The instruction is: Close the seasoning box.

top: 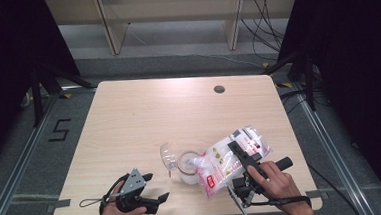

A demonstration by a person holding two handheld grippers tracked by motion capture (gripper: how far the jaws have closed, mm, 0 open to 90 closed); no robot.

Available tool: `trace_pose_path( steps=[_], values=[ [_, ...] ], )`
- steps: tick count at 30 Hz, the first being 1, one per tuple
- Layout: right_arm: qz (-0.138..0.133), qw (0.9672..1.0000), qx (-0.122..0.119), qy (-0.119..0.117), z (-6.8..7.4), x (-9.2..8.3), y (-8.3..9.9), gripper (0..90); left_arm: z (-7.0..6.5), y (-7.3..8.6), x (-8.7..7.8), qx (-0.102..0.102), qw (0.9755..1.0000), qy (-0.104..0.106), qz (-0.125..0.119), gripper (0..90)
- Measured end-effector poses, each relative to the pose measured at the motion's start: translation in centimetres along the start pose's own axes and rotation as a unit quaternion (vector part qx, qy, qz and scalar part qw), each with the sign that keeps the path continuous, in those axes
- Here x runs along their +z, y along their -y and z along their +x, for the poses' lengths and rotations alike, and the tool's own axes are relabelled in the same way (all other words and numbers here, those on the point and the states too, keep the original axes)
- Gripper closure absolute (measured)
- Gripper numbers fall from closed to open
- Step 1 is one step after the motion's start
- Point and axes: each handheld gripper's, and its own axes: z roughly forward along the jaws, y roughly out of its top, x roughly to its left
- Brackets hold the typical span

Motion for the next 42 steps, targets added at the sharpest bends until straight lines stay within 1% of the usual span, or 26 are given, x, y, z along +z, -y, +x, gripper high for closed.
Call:
trace_pose_path(
  steps=[1,2,3,4,5,6,7,9,10,11,12,13,14,15,19,20,22,24,25,27,30,33,34,35,38,42],
  values=[
    [0.006,1.0000,0.005,-0.002,0.1,0.0,0.0,59.9,-0.1,0.0,0.1,-0.005,1.0000,0.005,-0.006,15.3],
    [0.003,0.9999,-0.010,-0.001,-0.1,0.1,0.1,59.9,-0.1,0.0,0.1,-0.006,0.9999,0.006,-0.007,15.3],
    [0.002,1.0000,0.006,0.005,0.1,0.2,0.1,59.9,0.0,0.0,0.1,-0.004,1.0000,0.005,-0.006,15.3],
    [0.010,0.9999,0.000,-0.005,0.0,0.2,0.2,59.9,-0.1,0.0,0.0,-0.005,1.0000,0.003,-0.004,15.3],
    [0.021,0.9995,0.021,-0.005,0.3,0.0,0.2,59.9,-0.1,0.0,0.1,-0.005,1.0000,0.006,-0.006,15.3],
    [0.005,0.9999,-0.011,0.002,-0.3,0.3,0.2,59.9,0.0,0.0,0.1,-0.001,1.0000,0.005,-0.005,15.3],
    [-0.001,0.9999,-0.014,0.008,-0.3,0.3,0.3,59.9,-0.1,0.0,0.0,-0.002,1.0000,0.004,-0.006,15.3],
    [0.016,0.9998,0.006,-0.004,0.0,0.1,0.5,59.9,0.1,-0.1,0.0,0.009,0.9999,0.007,-0.007,15.3],
    [0.007,0.9999,-0.008,0.002,-0.3,0.2,0.6,59.9,0.0,0.0,0.1,-0.005,1.0000,0.004,-0.005,15.3],
    [0.016,0.9998,0.012,-0.003,0.0,0.1,0.8,60.0,0.1,0.0,0.0,0.003,1.0000,0.001,0.001,15.3],
    [0.011,0.9999,-0.006,0.003,-0.4,0.2,0.8,60.0,0.0,0.0,0.1,-0.001,1.0000,0.005,-0.005,15.3],
    [0.017,0.9998,0.006,0.002,-0.1,0.1,1.0,60.0,-0.1,0.0,0.1,-0.002,1.0000,0.006,-0.006,15.3],
    [0.008,0.9996,-0.027,0.008,-0.6,0.2,1.1,60.0,-0.1,0.0,0.1,-0.002,1.0000,0.004,-0.006,15.3],
    [0.017,0.9998,0.003,0.005,-0.2,0.1,1.2,60.0,-0.1,0.0,0.0,-0.002,1.0000,0.004,-0.005,15.4],
    [0.014,0.9998,-0.015,0.003,-0.5,0.0,1.5,60.0,0.0,0.0,0.0,-0.001,1.0000,0.006,-0.007,15.3],
    [0.024,0.9997,0.010,-0.003,-0.1,-0.1,1.6,60.0,0.0,0.0,0.0,0.004,0.9999,0.007,-0.007,15.3],
    [0.028,0.9996,0.008,-0.006,-0.1,-0.3,1.6,60.0,0.1,-0.1,0.0,0.008,0.9999,0.008,-0.007,15.3],
    [0.031,0.9994,0.009,-0.014,0.0,-0.4,1.6,60.1,-0.1,0.0,0.0,-0.006,0.9999,0.007,-0.007,15.3],
    [0.013,0.9999,-0.010,0.005,-0.2,-0.2,1.7,60.1,-0.1,0.0,0.0,-0.003,1.0000,0.005,-0.007,15.3],
    [0.020,0.9997,0.011,0.001,0.2,-0.3,1.7,60.1,-0.1,0.0,0.0,-0.004,1.0000,0.005,-0.007,15.3],
    [0.012,0.9998,-0.015,-0.002,-0.2,-0.4,1.7,60.1,0.0,0.0,0.1,-0.006,0.9999,0.008,-0.009,15.3],
    [0.026,0.9996,-0.006,-0.009,0.0,-0.7,1.7,60.2,-0.1,0.0,0.0,-0.001,1.0000,0.004,-0.006,15.3],
    [0.017,0.9997,-0.018,-0.003,-0.3,-0.6,1.7,60.2,-0.1,0.0,0.0,-0.006,0.9999,0.007,-0.007,15.3],
    [0.019,0.9998,-0.002,-0.009,-0.1,-0.7,1.6,60.2,-0.1,0.0,0.1,-0.006,0.9999,0.007,-0.010,15.3],
    [0.010,0.9998,-0.015,0.002,-0.3,-0.8,1.5,60.1,-0.1,0.0,0.0,-0.006,0.9999,0.007,-0.007,15.3],
    [0.005,0.9999,-0.011,0.004,-0.2,-0.8,1.3,60.2,-0.1,0.0,0.1,-0.009,0.9998,0.008,-0.013,15.3]
  ],
)
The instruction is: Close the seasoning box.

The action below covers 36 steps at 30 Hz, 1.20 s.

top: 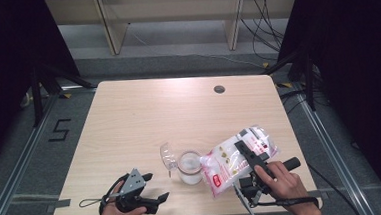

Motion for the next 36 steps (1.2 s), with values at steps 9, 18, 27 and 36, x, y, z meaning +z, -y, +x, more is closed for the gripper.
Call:
trace_pose_path(
  steps=[9,18,27,36],
  values=[
    [-0.002,1.0000,0.002,-0.004,-0.2,-0.2,-0.6,60.3,0.2,0.0,0.0,0.008,0.9999,-0.005,0.008,15.3],
    [-0.007,0.9998,0.017,-0.008,0.0,-0.1,-1.2,60.5,0.0,0.0,0.0,0.001,1.0000,-0.002,0.004,15.3],
    [-0.010,0.9997,0.023,-0.003,-0.1,0.3,-0.9,61.2,0.1,0.0,0.0,0.003,1.0000,-0.001,0.005,15.4],
    [-0.002,0.9995,0.031,-0.009,0.1,0.8,-0.8,61.6,0.0,0.0,0.0,0.000,1.0000,-0.001,0.004,15.3]
  ],
)
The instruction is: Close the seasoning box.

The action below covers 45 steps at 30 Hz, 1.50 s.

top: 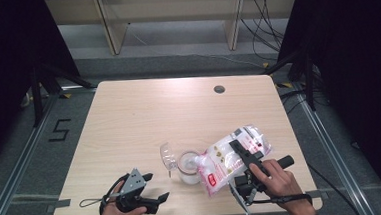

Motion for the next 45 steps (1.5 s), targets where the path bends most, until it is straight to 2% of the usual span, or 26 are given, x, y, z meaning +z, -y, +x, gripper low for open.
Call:
trace_pose_path(
  steps=[1,4,7,9,10,12,14,15,16,19,21,23,24,25,26,28,30,31,32,34,35,36,37,39,42,45],
  values=[
    [0.010,0.9999,0.008,-0.007,0.2,-0.1,0.0,61.6,0.0,0.0,0.0,0.001,1.0000,0.000,0.000,15.3],
    [-0.012,0.9998,-0.017,0.007,-0.2,0.3,0.0,61.8,0.0,0.0,0.0,0.002,1.0000,0.001,0.001,15.3],
    [-0.004,1.0000,0.006,0.003,0.2,0.2,0.2,61.9,0.0,0.0,0.0,0.000,1.0000,0.000,0.000,15.3],
    [-0.007,0.9998,-0.015,0.007,-0.2,0.2,0.3,62.1,0.0,0.0,0.0,0.000,1.0000,0.000,0.000,15.3],
    [0.005,1.0000,0.000,-0.002,-0.1,0.1,0.4,62.1,0.0,0.0,0.0,0.000,1.0000,0.000,0.000,15.3],
    [0.009,1.0000,0.004,0.001,0.0,0.1,0.6,62.2,0.1,0.0,-0.1,0.008,1.0000,0.000,0.002,15.3],
    [0.006,0.9999,-0.008,0.000,-0.2,0.1,0.7,62.2,0.1,0.0,-0.1,0.007,1.0000,-0.003,0.005,15.3],
    [0.011,0.9999,0.002,0.002,-0.1,0.0,0.8,62.3,0.0,0.0,0.0,0.000,1.0000,0.001,-0.003,15.3],
    [0.007,1.0000,-0.002,0.002,-0.1,0.0,0.9,62.3,0.3,0.0,-0.1,0.015,0.9998,-0.005,0.010,15.3],
    [0.007,0.9997,-0.022,0.001,-0.4,-0.2,0.9,62.3,0.1,0.0,0.0,0.001,1.0000,0.000,-0.003,15.3],
    [0.014,0.9999,0.000,-0.004,0.0,-0.4,0.9,62.4,0.3,0.0,-0.1,0.014,0.9998,-0.005,0.009,15.3],
    [0.004,0.9998,-0.020,-0.001,-0.3,-0.4,0.8,62.4,0.1,0.0,-0.1,0.003,1.0000,0.001,-0.002,15.4],
    [0.011,0.9999,-0.012,-0.003,-0.2,-0.6,0.7,62.4,0.1,0.0,-0.1,0.003,1.0000,0.000,-0.001,15.4],
    [0.006,0.9995,0.032,0.006,0.5,-0.5,0.8,62.4,0.3,0.0,-0.2,0.015,0.9999,-0.005,0.008,15.3],
    [0.007,1.0000,0.001,0.000,0.0,-0.6,0.6,62.5,0.1,0.0,0.0,0.001,1.0000,0.000,-0.004,15.4],
    [-0.001,0.9998,-0.018,0.001,-0.3,-0.7,0.4,62.5,0.1,0.0,-0.1,0.006,1.0000,0.000,-0.001,15.4],
    [0.001,1.0000,0.003,0.002,0.1,-0.7,0.4,62.5,0.1,0.0,-0.1,0.005,1.0000,-0.002,-0.001,15.4],
    [-0.006,0.9999,-0.009,0.006,0.0,-0.7,0.3,62.5,0.2,0.0,-0.1,0.006,1.0000,0.000,-0.001,15.3],
    [-0.001,1.0000,0.004,0.000,0.1,-0.7,0.2,62.5,0.1,0.0,-0.1,0.004,1.0000,0.000,-0.002,15.3],
    [-0.010,0.9997,-0.020,0.004,-0.3,-0.6,0.1,62.5,0.1,0.0,-0.1,0.007,1.0000,-0.003,-0.003,15.4],
    [-0.008,0.9999,0.008,0.001,0.1,-0.6,0.0,62.5,0.1,0.0,-0.1,0.005,1.0000,-0.002,-0.003,15.4],
    [-0.007,1.0000,0.006,0.000,0.0,-0.6,0.0,62.5,0.1,0.0,-0.1,0.005,1.0000,-0.004,-0.002,15.4],
    [-0.012,0.9998,-0.017,0.003,-0.3,-0.5,-0.1,62.5,0.1,0.0,-0.1,0.005,1.0000,-0.004,-0.002,15.4],
    [-0.007,1.0000,-0.001,0.000,-0.1,-0.5,-0.2,62.5,0.3,0.0,-0.2,0.016,0.9998,-0.006,0.010,15.4],
    [-0.015,0.9997,-0.020,0.004,-0.4,-0.2,-0.4,62.6,0.1,0.0,-0.1,0.005,1.0000,-0.003,0.003,15.4],
    [-0.012,0.9999,0.005,0.004,-0.1,-0.1,-0.3,62.6,0.3,0.0,-0.1,0.015,0.9998,-0.006,0.009,15.4]
  ],
)
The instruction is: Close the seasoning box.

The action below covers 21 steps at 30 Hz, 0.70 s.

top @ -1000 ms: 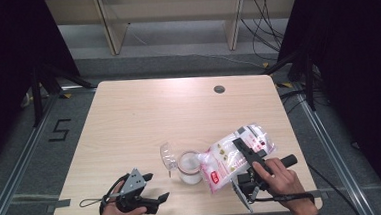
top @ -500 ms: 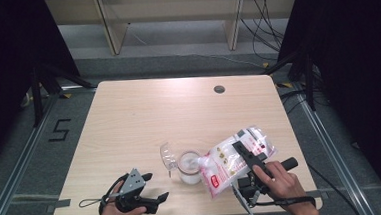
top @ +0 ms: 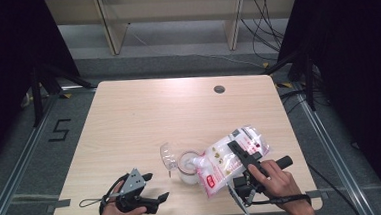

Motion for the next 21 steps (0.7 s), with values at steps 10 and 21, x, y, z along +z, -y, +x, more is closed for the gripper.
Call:
trace_pose_path(
  steps=[10,21],
  values=[
    [0.018,0.9998,0.004,-0.008,-0.2,-0.1,0.4,62.7,0.0,0.0,0.0,0.001,1.0000,-0.001,0.004,15.4],
    [0.013,0.9999,-0.003,-0.001,-0.3,-0.1,1.1,62.9,0.0,0.0,0.0,0.002,1.0000,0.000,0.000,15.4]
  ],
)
